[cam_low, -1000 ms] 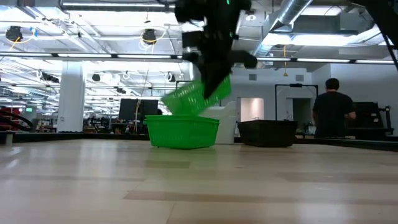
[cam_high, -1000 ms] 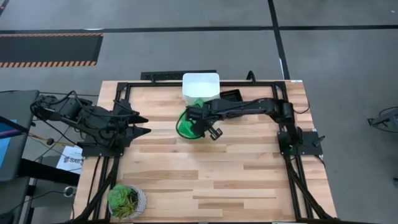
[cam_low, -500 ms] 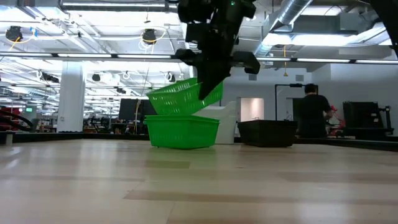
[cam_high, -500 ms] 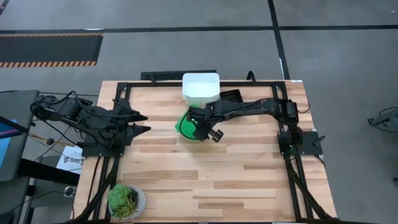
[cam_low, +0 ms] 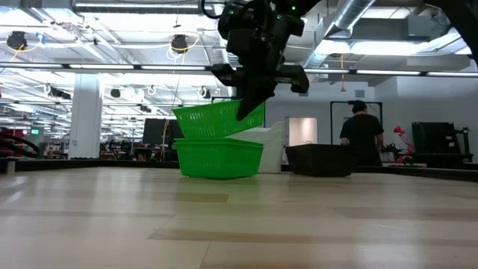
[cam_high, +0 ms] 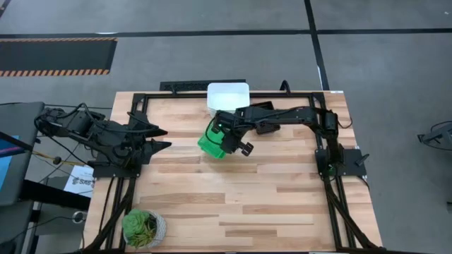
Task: Stack baskets by color
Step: Stack the bottom green bin into the top green bin
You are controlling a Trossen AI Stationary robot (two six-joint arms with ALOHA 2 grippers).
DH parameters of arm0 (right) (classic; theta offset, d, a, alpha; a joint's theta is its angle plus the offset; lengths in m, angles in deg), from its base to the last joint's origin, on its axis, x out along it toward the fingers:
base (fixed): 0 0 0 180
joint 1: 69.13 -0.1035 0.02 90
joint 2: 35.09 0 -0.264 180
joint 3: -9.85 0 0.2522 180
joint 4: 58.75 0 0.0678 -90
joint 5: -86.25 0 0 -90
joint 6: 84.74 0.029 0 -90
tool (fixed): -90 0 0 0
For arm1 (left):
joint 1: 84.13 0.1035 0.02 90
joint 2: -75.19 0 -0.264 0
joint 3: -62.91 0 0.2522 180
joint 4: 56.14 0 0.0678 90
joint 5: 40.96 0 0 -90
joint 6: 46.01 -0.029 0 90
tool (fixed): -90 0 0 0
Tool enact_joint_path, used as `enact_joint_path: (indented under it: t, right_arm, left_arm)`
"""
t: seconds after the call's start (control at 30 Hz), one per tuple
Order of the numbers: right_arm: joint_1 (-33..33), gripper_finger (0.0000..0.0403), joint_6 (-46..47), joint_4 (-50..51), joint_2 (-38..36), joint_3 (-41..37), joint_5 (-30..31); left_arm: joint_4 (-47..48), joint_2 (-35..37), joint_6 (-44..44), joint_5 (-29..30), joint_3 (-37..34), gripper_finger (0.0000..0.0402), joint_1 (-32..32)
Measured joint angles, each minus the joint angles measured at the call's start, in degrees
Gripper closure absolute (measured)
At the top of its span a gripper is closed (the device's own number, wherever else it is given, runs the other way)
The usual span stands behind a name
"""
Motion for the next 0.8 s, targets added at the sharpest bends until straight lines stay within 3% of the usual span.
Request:
enact_joint_path:
  t: [0.33, 0.8]
  right_arm:
    - [0.2, 0.0348, -0.5, -0.7, 0.0, -0.2, -2.9]
    - [2.0, 0.0343, -0.5, -1.9, 0.0, -0.2, -4.2]
  left_arm:
    - [0.0, 0.0, 0.0, 0.0, 0.0, 0.0145, 0.0]
    - [0.0, 0.0, -0.7, 1.6, 0.0, 0.0145, 0.0]
